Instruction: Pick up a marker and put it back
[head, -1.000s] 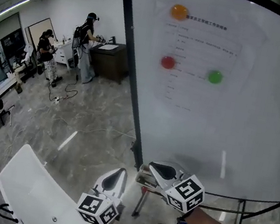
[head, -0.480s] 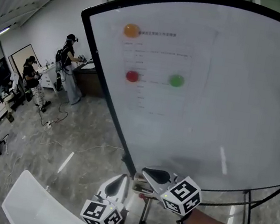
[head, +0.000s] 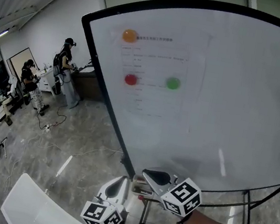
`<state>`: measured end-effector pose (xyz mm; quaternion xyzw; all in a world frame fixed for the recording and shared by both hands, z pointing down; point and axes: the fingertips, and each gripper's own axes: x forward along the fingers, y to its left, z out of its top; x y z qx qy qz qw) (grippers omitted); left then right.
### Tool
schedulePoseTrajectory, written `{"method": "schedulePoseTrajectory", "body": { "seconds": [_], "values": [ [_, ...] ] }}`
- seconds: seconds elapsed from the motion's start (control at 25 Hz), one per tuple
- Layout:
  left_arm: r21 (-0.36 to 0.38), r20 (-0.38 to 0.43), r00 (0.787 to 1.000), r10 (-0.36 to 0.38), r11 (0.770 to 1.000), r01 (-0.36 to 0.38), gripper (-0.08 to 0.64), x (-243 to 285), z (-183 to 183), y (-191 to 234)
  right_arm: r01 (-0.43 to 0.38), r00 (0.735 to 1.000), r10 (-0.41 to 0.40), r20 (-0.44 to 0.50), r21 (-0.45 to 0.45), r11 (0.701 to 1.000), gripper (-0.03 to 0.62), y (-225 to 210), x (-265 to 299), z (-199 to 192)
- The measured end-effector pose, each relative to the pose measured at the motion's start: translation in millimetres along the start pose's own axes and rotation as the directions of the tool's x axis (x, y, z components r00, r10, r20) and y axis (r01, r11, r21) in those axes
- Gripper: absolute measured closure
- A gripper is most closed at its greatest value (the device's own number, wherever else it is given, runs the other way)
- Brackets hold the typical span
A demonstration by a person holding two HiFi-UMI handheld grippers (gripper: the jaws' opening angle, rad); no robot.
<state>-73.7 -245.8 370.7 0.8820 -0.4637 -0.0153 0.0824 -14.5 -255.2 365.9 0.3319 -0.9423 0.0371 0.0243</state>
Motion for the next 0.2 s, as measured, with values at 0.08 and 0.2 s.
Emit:
{"method": "schedulePoseTrajectory", "body": {
  "seconds": [0.08, 0.2],
  "values": [
    [-0.001, 0.001, 1.000, 0.000, 1.000, 0.000, 0.557, -0.2, -0.3, 0.6, 0.001, 1.000, -0.001, 0.001, -0.001, 1.000, 0.591, 0.1, 0.1, 0.5],
    [0.000, 0.000, 1.000, 0.000, 1.000, 0.000, 0.557, -1.1, -1.3, 1.9, 0.000, 1.000, 0.000, 0.000, -0.001, 1.000, 0.591, 0.5, 0.9, 0.0]
  ]
}}
